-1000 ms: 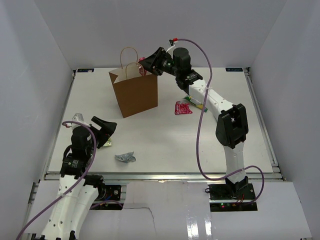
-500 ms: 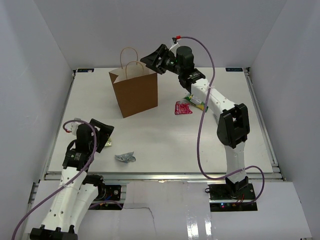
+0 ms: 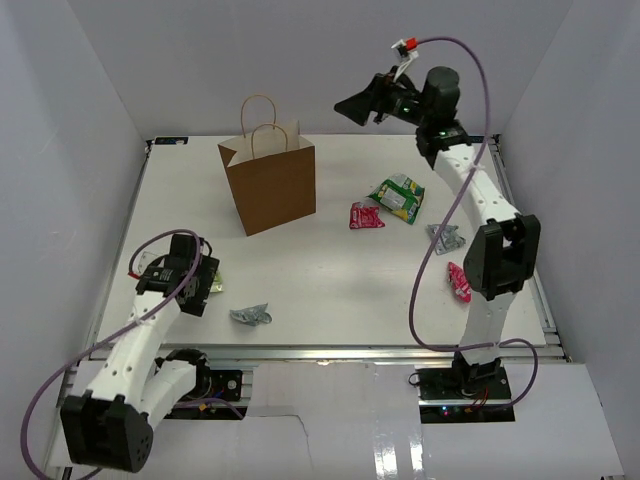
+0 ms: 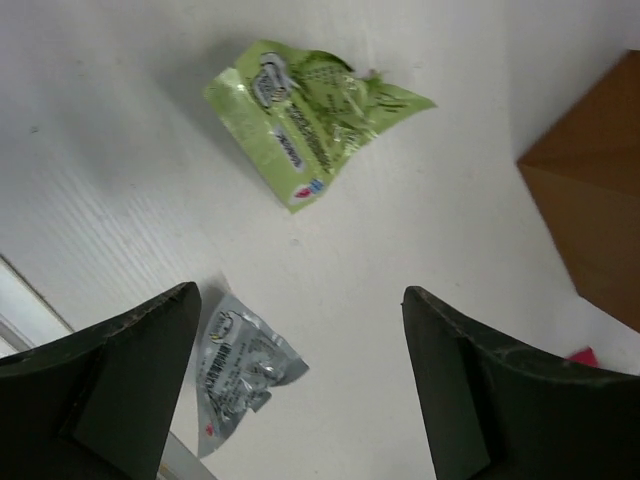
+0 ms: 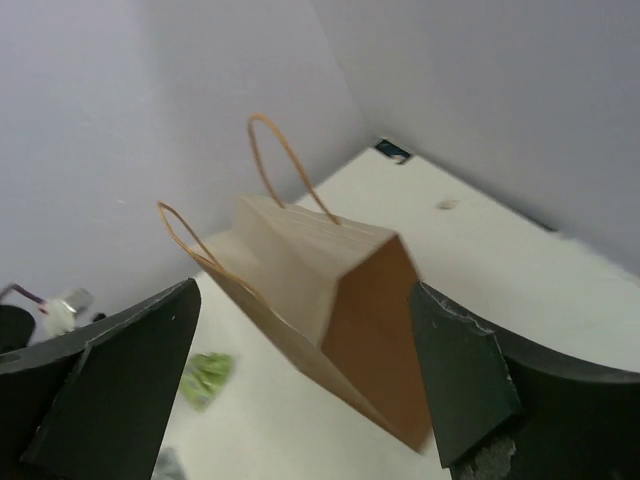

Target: Place the snacks into the paper bag

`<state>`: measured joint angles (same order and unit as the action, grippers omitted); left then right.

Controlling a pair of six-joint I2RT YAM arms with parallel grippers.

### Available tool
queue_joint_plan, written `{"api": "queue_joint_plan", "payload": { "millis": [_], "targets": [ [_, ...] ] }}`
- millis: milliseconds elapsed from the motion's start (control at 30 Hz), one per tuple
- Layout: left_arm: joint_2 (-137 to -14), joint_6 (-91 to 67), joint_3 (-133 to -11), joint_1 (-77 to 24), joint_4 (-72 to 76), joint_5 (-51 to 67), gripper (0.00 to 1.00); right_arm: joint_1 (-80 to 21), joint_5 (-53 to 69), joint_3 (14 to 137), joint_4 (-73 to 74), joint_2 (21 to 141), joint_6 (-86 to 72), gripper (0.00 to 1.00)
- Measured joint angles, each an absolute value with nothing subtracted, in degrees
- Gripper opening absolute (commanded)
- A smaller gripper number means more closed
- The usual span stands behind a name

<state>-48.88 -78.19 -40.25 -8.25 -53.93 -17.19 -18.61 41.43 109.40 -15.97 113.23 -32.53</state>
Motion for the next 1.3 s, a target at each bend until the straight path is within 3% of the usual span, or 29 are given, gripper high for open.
{"api": "queue_joint_plan", "payload": {
  "millis": [200,333,500,667,867,1033,1300],
  "targets": [
    [-64.77,-78.91,-41.85,-7.16,-53.08,-18.20,0.98,-12.25,42.04,102.06,0.89,102.08,-8.08,0.90],
    [-72.62,-77.14,-44.18,-2.31,-49.28,-16.75,0.98,-11.70,42.19,87.24,7.55,94.02,4.16,0.90],
    [-78.67,-75.09,-46.39,5.23,-44.23,-13.58,0.97,-10.22,42.50,70.67,14.06,88.05,12.86,0.90],
    [-83.35,-73.80,-47.86,7.40,-41.08,-10.61,0.93,-9.65,43.18,65.30,16.40,85.45,15.79,0.90],
    [-86.94,-72.69,-48.23,9.04,-38.81,-7.46,0.75,-9.76,45.28,64.77,16.19,84.03,16.51,0.90],
    [-88.68,-71.11,-48.88,10.04,-37.12,-5.63,0.37,-9.76,46.76,64.66,16.27,84.03,16.97,0.90],
    [-86.61,-64.01,-48.38,10.07,-32.34,-3.53,0.07,-9.76,50.13,64.64,18.98,83.61,21.43,0.90]
  ]
}}
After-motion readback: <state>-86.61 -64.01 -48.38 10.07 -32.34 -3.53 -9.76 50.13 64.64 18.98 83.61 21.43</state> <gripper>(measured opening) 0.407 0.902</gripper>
